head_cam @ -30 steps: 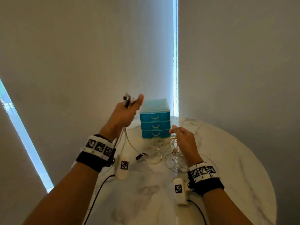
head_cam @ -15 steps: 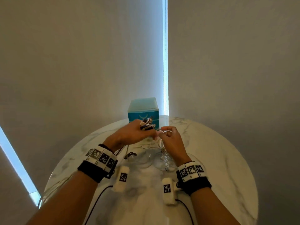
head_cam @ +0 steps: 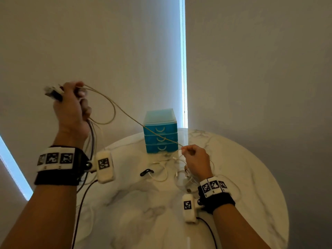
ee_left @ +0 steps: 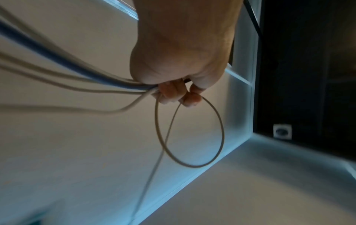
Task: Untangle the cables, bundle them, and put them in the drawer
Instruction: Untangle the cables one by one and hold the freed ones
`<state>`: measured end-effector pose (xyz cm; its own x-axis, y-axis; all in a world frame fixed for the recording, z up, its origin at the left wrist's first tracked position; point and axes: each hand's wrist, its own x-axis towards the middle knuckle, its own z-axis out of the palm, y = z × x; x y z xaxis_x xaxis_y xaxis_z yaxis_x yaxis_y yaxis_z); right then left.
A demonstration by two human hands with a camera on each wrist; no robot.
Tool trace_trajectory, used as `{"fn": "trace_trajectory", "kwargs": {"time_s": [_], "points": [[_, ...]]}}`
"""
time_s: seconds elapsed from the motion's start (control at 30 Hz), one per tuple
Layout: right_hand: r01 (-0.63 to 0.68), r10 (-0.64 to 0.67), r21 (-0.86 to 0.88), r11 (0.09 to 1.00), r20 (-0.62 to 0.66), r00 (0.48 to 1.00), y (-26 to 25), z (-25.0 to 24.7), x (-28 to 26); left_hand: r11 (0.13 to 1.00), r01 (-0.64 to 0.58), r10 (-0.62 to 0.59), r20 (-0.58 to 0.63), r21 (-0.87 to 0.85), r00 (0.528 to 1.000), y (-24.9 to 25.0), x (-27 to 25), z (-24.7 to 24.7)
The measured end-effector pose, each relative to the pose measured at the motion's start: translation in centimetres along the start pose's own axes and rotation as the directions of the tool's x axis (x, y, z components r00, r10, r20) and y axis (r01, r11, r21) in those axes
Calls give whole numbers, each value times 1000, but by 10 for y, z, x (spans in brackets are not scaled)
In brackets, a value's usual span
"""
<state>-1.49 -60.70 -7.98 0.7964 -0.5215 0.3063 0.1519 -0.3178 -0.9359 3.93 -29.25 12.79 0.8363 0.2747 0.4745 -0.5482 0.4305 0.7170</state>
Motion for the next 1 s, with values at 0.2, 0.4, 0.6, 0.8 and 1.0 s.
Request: {"fn": "trace_trajectory", "kwargs": {"time_s": [0.2,0.4,0.6,0.8,1.0], "points": [[118,-117,82,990,-14,993,-11,2,-5,744,143,-440,317,652,840,-81,-59,18],[129,-129,-38,991,-13,992,-12,7,-4,618,1,-552,433,786,712,-152,-97,42],[163,-163,-26,986,7,987,-14,8,-3,573,-139,-530,495,808,689,-162,-108,49],[216,-216,19,976,178,960,-22,15,-14,802,314,-481,237,508,844,-146,-97,56],[163,-152,-40,986,203,967,-13,16,-6,903,119,-223,213,413,951,-112,-63,60]]}}
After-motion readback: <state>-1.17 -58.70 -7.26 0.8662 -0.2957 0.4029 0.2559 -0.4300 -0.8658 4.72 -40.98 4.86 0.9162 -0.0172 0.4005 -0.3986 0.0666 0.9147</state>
